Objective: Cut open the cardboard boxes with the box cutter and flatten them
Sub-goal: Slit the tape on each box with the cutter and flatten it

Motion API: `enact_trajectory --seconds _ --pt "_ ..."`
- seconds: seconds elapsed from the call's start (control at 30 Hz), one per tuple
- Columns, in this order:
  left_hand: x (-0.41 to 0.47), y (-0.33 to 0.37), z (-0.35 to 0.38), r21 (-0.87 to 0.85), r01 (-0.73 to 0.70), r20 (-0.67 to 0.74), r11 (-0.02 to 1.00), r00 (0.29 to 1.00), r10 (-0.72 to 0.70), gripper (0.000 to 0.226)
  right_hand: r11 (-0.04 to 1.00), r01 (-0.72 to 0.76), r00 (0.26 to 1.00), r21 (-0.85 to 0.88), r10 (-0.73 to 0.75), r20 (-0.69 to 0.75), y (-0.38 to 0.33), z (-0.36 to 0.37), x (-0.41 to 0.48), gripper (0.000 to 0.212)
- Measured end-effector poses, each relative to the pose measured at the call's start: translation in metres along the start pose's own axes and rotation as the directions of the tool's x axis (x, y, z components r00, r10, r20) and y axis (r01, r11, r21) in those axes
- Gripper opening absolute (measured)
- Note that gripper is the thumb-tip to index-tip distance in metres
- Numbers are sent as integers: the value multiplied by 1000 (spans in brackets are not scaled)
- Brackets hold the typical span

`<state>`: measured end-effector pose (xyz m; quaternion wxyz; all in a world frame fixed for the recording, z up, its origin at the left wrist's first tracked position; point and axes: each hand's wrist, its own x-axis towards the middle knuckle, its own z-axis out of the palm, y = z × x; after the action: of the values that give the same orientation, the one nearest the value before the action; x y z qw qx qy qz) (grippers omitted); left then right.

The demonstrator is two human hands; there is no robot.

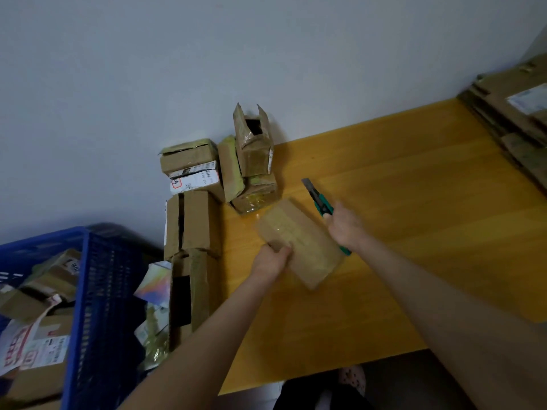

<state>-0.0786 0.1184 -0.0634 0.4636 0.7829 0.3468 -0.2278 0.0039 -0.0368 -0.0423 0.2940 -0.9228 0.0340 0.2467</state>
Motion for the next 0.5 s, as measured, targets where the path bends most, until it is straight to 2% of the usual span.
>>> enact_trajectory --seconds 0.07,0.13,0.2,0.27,0.37,0.5 --pt "3 3 -6 160 -60 6 985 998 60 71 970 -63 997 235 51 55 9 17 -14 30" --pt "4 8 -7 353 -136 5 926 990 143 92 902 -153 987 403 118 110 16 35 -31 34" --pt "1 15 -1 575 -182 0 797 975 222 114 794 -265 963 547 197 181 20 47 -45 37" --pt "-4 21 8 704 -199 11 682 963 270 131 680 -329 943 655 267 197 24 51 -52 38" --pt "-6 25 27 773 -188 23 606 963 268 140 586 -343 923 734 355 148 33 43 -52 38" --pt "-2 24 36 857 -208 71 471 954 292 134 641 -294 941 709 326 95 49 24 -52 30"
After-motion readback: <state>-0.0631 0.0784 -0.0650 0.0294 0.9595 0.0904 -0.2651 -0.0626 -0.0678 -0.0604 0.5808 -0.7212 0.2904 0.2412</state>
